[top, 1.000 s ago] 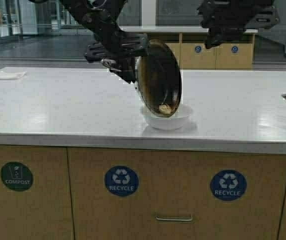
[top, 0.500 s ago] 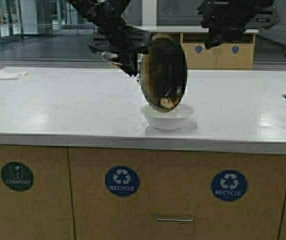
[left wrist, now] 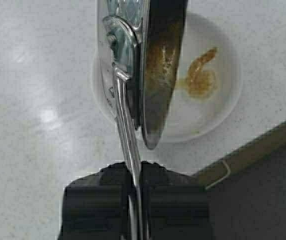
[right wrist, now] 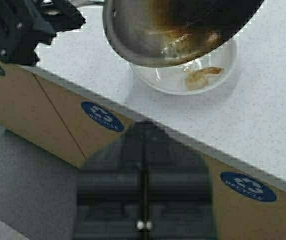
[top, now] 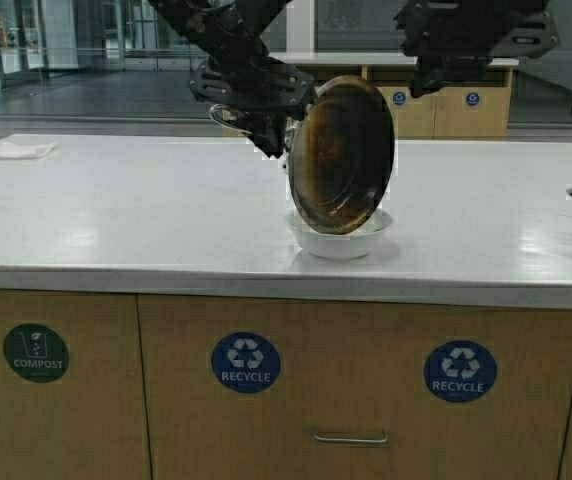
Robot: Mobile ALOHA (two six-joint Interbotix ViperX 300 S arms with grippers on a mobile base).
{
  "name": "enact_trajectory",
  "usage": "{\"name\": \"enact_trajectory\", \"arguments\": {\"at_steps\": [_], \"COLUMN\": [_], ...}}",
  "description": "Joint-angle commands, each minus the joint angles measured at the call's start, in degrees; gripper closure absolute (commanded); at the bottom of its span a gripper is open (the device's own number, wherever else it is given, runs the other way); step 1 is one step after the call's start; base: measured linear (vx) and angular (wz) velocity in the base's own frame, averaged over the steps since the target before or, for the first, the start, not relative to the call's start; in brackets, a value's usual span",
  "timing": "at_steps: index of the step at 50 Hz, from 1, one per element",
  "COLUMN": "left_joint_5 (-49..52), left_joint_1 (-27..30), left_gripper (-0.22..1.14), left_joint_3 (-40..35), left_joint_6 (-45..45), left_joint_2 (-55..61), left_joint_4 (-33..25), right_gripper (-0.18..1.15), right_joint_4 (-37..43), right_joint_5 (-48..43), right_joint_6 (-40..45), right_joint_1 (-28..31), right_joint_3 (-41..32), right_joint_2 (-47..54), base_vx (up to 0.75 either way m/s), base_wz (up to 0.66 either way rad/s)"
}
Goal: Add oil to the pan and cook the shrimp and serve it
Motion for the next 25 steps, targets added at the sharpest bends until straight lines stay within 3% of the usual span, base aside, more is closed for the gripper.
{"name": "enact_trajectory", "arguments": {"at_steps": [1,12,25], "left_joint_5": [-0.44,-1.58,-9.58], "left_joint_1": [-0.26,1.23,6.77], "left_gripper": [0.87,0.87,0.87], "left_joint_3": [-3.08,-4.83,-0.26], "left_joint_6": [0.26,0.09,-0.62], "left_joint_2": [-2.72,-4.75,-8.7], "left_joint_4": [-0.09,-5.19,-21.71], "right_gripper": [0.91,0.91,0.91], "right_joint_4": [0.09,0.09,0.18], "right_joint_5": [-0.7,-0.7,-0.7], "right_joint_6": [0.09,0.09,0.09], "right_joint_1": [0.09,0.09,0.09], "right_joint_3": [-0.88,-0.79,-0.88], "right_joint_2": [-0.35,-0.35,-0.35], "base_vx": [0.0,0.0,0.0], "base_wz": [0.0,0.0,0.0]}}
